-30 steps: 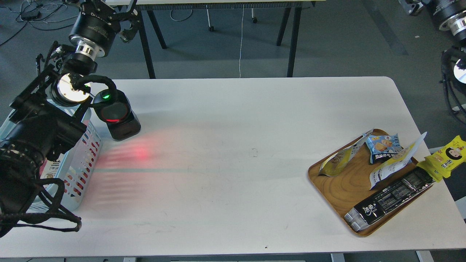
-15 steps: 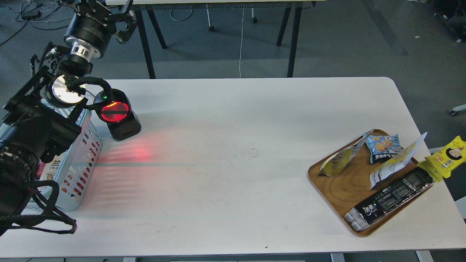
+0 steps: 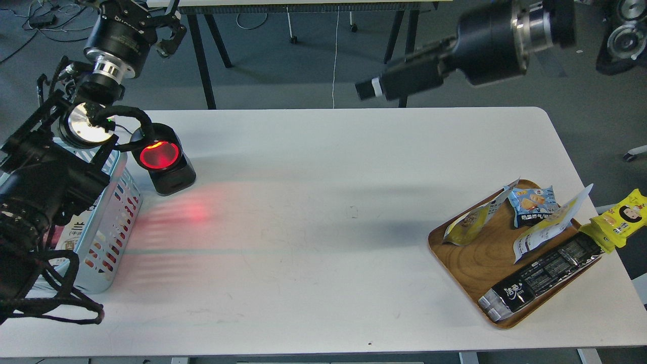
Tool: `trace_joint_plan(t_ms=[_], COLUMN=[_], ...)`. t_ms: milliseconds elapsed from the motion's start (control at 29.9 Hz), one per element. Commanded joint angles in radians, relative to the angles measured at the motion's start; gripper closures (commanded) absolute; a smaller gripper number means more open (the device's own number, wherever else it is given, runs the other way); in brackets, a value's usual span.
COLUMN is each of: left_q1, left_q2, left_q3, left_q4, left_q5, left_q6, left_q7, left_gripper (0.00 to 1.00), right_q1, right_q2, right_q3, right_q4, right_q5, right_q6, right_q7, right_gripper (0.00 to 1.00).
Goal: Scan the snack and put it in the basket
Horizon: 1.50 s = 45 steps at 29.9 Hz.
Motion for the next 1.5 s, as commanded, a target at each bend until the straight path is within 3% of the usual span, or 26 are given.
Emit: trace_joint_plan(t_ms=[0,234,635,902,1170,1470], left_q1=[0.001,0.004,0.005,0.009,0.004,-0.001], left_q2=[-0.006,-0.001,-0.009,-0.009,-0.007,-0.001], left_q3=[0.000,0.000,0.002,0.017,0.019,0.019], left_q4=[0.000,0.003,0.004,0.003,0.003,0.003], left_q5=[0.000,0.002,0.005,0.005,0.005,0.005], left_q6=[0.000,0.000,0.000,0.000,0.000,0.000], left_q7=[0.000,0.000,0.003,0.002,0.005,0.008], left_gripper=[0.00,0.00,0.00,0.00,0.00,0.00], right_q1=[0.039,0.040,-0.013,-0.151,-0.188,-0.190], right_q2=[0.008,0.036,0.010,0.008,0.006,0.010], right_q3=[-0.142,-0.262,-0.334,-0.328,-0.331,-0.331], right_q4=[0.120,0.154,0.114,-0.076,-0.105,-0.104], right_q5=[-0.167,-0.550,-0.718,-0.725,-0.725,-0.725], right_q6=[-0.021,-0.084,-0.108,-0.194,-0.214,-0.214], right_q7=[0.000,0.000,0.000,0.000,0.000,0.000], right_gripper=[0.01,0.02,0.05,0.09,0.56,0.87])
